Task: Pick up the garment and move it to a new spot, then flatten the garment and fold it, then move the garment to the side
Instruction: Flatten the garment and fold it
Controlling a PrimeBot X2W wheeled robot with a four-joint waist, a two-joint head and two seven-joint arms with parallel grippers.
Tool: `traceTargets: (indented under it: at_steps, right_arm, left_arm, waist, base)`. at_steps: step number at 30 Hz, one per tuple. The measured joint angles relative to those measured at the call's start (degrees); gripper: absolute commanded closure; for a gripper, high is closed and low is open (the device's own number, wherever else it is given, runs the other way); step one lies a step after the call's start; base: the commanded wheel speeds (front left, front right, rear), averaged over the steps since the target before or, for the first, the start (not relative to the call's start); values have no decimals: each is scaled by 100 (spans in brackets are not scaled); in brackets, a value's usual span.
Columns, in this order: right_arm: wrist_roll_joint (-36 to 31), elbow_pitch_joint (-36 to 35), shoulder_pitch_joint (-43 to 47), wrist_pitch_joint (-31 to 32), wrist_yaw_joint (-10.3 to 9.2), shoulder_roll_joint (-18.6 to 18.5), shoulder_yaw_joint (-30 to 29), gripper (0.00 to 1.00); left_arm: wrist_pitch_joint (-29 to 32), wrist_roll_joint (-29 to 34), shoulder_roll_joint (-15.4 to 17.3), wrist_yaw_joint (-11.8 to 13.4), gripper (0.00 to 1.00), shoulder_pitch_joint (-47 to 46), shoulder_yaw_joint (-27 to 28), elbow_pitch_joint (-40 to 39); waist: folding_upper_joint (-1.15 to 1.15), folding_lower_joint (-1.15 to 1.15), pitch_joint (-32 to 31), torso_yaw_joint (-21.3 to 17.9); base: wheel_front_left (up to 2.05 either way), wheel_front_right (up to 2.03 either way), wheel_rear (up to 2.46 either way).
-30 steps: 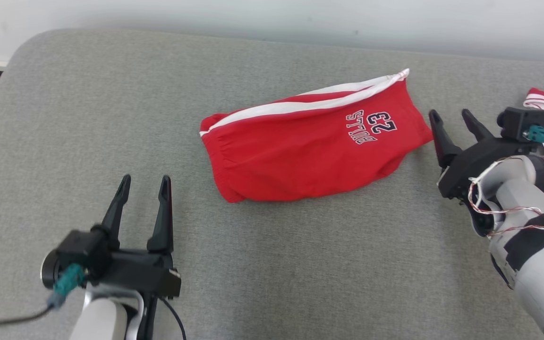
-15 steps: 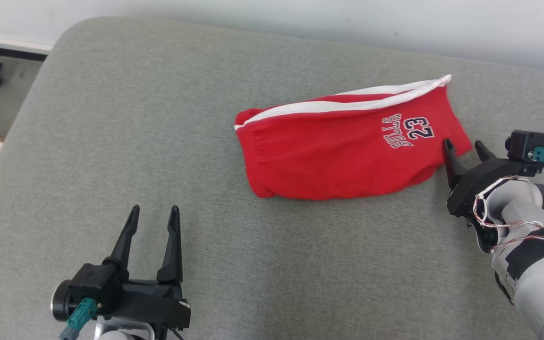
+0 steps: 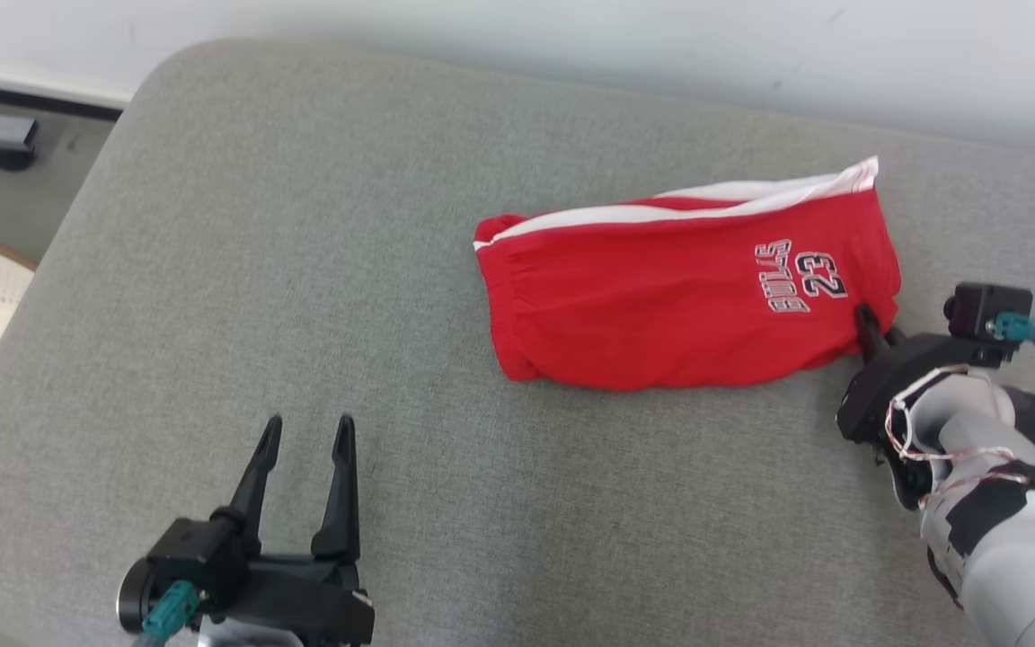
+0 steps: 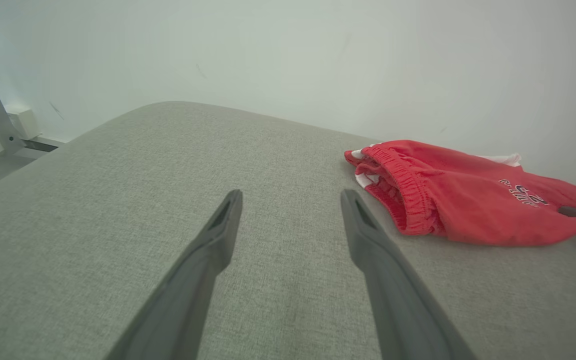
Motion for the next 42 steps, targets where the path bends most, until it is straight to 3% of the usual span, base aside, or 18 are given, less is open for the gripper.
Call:
traceTargets:
  at_steps: [8, 22, 30, 35, 36, 37, 42]
  right_arm:
    - [294, -778, 763, -252, 0, 19, 102, 100]
    - [1091, -2773, 2545, -342, 0, -402, 120, 100]
    - [1294, -3731, 3862, -183, 0, -671, -143, 100]
    - [1194, -3924, 4233, 109, 0, -740, -492, 100]
    - [1155, -3908, 4239, 148, 0, -731, -573, 67]
    - [1062, -3900, 4239, 157, 0, -730, -645, 0]
    - [539, -3984, 4233, 154, 0, -701, -1011, 0]
  left_arm:
    - [0, 124, -4, -48, 0, 319, 92, 199]
    - [0, 313, -2, -133, 0, 766, 265, 297]
    - [0, 333, -2, -149, 0, 856, 266, 285]
    - [0, 332, -2, -153, 0, 865, 315, 223]
    - [0, 331, -2, -153, 0, 865, 311, 225]
    - [0, 331, -1, -154, 0, 865, 309, 231]
    - [0, 313, -3, -154, 0, 861, 276, 242]
  waist:
    - [0, 0, -458, -159]
    - [-1, -1, -1164, -564]
    - [0, -1, -1351, -733]
    - [0, -1, -1301, -845]
    - [0, -1, -1285, -872]
    - [0, -1, -1270, -897]
    - [1, 0, -1248, -956]
  base:
    - [0, 0, 0]
    - [0, 0, 0]
    - [0, 0, 0]
    - [0, 0, 0]
    - [0, 0, 0]
    - [0, 0, 0]
    - [0, 0, 0]
